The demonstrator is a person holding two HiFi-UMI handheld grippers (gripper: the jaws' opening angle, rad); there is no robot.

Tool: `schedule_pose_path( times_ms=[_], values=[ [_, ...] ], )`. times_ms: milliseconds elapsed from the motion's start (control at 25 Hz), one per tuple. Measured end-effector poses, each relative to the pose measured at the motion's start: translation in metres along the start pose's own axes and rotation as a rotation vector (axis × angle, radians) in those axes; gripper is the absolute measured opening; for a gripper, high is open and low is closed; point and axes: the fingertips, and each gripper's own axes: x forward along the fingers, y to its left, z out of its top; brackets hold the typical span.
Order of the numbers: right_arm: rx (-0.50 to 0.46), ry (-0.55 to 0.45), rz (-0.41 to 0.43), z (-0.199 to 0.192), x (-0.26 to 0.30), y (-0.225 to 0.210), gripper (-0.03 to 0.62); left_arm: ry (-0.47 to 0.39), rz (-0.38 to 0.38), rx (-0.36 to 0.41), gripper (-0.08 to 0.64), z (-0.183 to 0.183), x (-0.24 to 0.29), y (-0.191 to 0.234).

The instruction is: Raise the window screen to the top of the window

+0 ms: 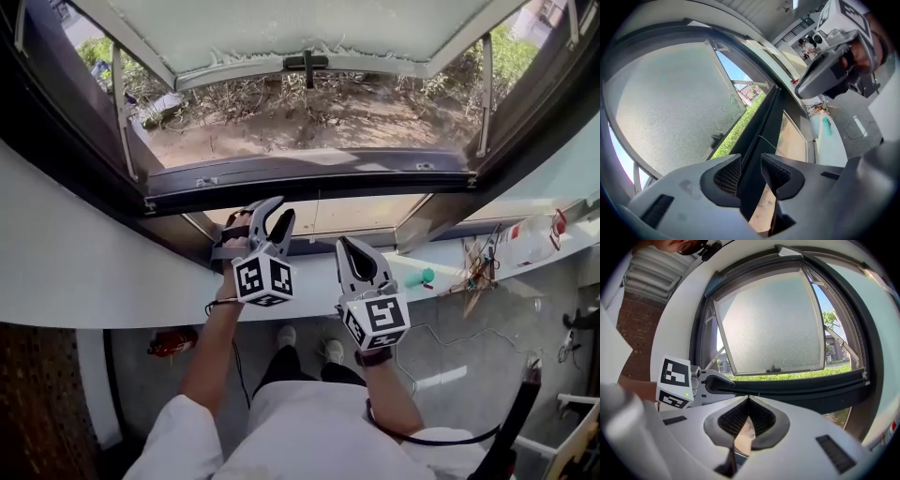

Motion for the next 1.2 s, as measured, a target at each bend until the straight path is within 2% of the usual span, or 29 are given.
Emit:
schedule_pose_path(
  times_ms=[240, 480, 720, 840, 920, 1120, 1200],
  values=[
    [0.017, 0.035, -0.016, -0.015, 0.006, -0.012, -0.009, 0.098, 0.022, 0.197, 0.14, -0.016, 0.02, 0.002],
    [0.036, 0.053, -0.033, -0.027, 0.01, -0.024, -0.009, 0.165, 0.033, 0.3, 0.14, -0.032, 0.033, 0.006],
    [0.107, 0.078, -0.044, -0.061, 0.011, -0.048, -0.009, 0.144, 0.093, 0.297, 0.14, -0.032, 0.032, 0.008],
    [0.154, 0.107, -0.025, -0.09, 0.012, -0.06, -0.009, 0.148, 0.088, 0.275, 0.138, -0.03, 0.032, 0.01],
    [0.206, 0.12, 0.005, -0.112, 0.015, -0.066, -0.009, 0.147, 0.082, 0.255, 0.138, -0.029, 0.032, 0.011],
    [0.384, 0.137, 0.072, -0.171, 0.027, -0.07, -0.007, 0.148, 0.123, 0.244, 0.138, -0.029, 0.032, 0.009],
    [0.416, 0.149, 0.081, -0.191, 0.037, -0.069, 0.034, 0.143, 0.126, 0.237, 0.138, -0.029, 0.033, 0.01]
  ],
)
